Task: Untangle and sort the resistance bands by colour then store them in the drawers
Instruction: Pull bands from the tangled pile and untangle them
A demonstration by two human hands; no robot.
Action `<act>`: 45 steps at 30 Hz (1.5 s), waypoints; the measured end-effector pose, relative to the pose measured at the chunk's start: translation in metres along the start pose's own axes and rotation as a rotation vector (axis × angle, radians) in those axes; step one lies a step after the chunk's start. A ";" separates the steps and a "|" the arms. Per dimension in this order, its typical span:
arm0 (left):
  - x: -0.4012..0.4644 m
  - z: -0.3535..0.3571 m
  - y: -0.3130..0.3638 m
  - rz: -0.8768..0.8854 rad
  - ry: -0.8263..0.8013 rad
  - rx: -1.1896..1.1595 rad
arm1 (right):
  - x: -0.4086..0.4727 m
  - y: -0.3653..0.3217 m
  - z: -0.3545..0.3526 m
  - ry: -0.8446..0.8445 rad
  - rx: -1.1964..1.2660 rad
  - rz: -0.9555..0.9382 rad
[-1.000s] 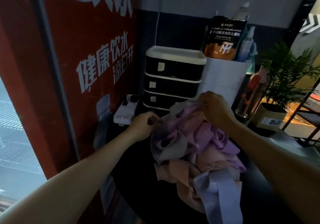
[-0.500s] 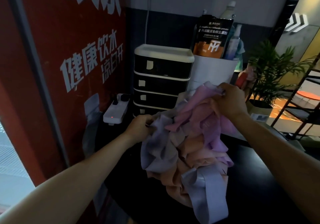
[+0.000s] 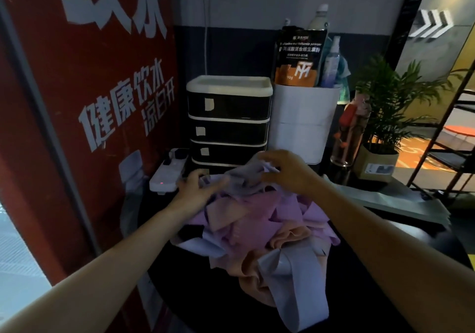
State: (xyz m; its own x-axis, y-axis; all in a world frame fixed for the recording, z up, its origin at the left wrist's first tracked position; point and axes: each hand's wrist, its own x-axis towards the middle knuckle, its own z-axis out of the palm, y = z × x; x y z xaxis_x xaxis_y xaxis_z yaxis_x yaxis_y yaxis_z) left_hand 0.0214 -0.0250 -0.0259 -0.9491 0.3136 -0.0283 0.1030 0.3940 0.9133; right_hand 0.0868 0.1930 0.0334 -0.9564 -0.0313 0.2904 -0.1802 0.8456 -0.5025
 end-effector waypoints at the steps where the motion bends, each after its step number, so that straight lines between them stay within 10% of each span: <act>1: -0.001 0.005 -0.002 0.043 -0.040 0.073 | -0.004 0.012 -0.004 0.041 -0.029 0.035; 9: -0.018 0.045 0.001 0.163 -0.070 0.546 | -0.053 0.064 -0.004 -0.067 -0.192 0.356; 19: -0.008 -0.010 0.004 -0.076 0.256 -0.186 | -0.059 0.067 0.008 -0.228 -0.109 0.374; 26: -0.011 -0.014 -0.017 -0.182 0.200 -0.233 | -0.062 0.059 0.023 -0.153 -0.097 0.307; 38: -0.003 -0.028 -0.028 -0.102 0.209 0.034 | -0.025 0.014 0.013 0.065 -0.264 0.090; 45: -0.012 -0.057 -0.030 -0.021 0.228 0.400 | -0.004 -0.007 0.070 -0.134 -0.421 0.002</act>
State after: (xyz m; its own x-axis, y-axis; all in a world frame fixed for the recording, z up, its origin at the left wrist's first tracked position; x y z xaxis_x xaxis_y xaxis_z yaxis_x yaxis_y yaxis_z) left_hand 0.0127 -0.0897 -0.0302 -0.9888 0.1218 0.0861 0.1476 0.7145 0.6839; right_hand 0.0757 0.1500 -0.0214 -0.9831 -0.0749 0.1672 -0.0956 0.9882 -0.1194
